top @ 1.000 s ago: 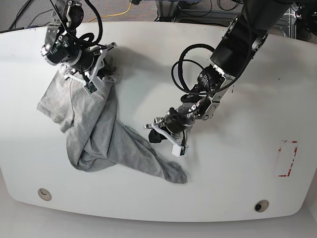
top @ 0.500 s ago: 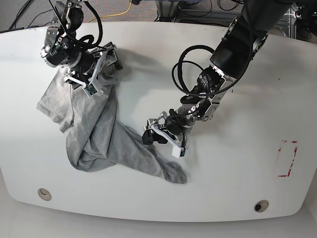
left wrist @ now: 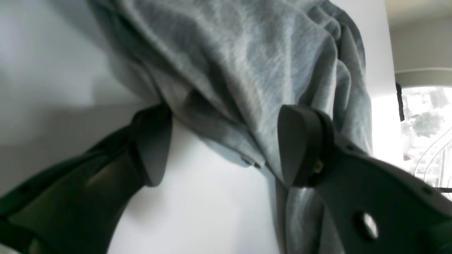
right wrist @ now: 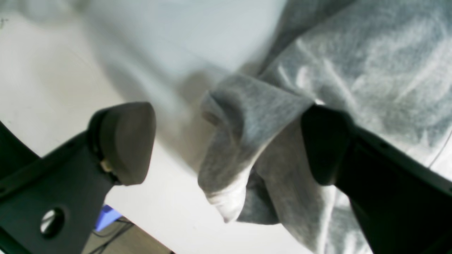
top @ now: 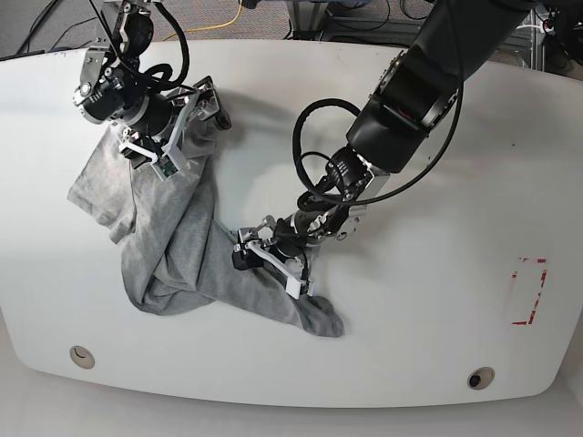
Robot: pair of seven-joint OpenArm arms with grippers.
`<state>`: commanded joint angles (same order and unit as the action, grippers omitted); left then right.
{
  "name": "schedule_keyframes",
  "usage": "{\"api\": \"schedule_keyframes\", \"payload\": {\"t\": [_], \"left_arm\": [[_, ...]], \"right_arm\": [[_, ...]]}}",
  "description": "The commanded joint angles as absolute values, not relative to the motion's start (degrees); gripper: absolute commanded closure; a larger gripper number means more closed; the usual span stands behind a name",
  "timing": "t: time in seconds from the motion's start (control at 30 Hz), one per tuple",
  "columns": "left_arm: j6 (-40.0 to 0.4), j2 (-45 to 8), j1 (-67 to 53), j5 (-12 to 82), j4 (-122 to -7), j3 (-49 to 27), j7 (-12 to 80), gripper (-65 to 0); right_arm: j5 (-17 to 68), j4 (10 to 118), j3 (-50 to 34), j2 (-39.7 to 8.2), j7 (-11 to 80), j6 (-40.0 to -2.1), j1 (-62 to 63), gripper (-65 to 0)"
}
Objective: Layout the t-shirt on the table in an organized manner, then fold the t-shirt properly
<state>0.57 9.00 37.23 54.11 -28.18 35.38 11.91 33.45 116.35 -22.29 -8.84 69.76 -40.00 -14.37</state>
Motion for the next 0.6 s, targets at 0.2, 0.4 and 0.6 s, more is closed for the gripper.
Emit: {"api": "schedule_keyframes", "payload": {"t": [0.2, 0.4, 0.6], "left_arm": [[0.57, 9.0, 39.52, 55.52, -24.84, 35.38, 10.59, -44.6], [0.57, 9.0, 41.19, 58.86, -24.75, 35.74, 10.59, -44.3], [0.48, 9.0, 41.89, 59.03, -24.75, 35.74, 10.59, -42.9]], "right_arm": [[37.41, 116.35, -26.15, -8.92, 69.76, -40.0, -14.55, -63.6], [37.67, 116.35, -27.65, -8.92, 69.85, -40.0, -14.73, -63.6], [37.76, 116.35, -27.65, -8.84, 69.85, -40.0, -14.73, -63.6]]}}
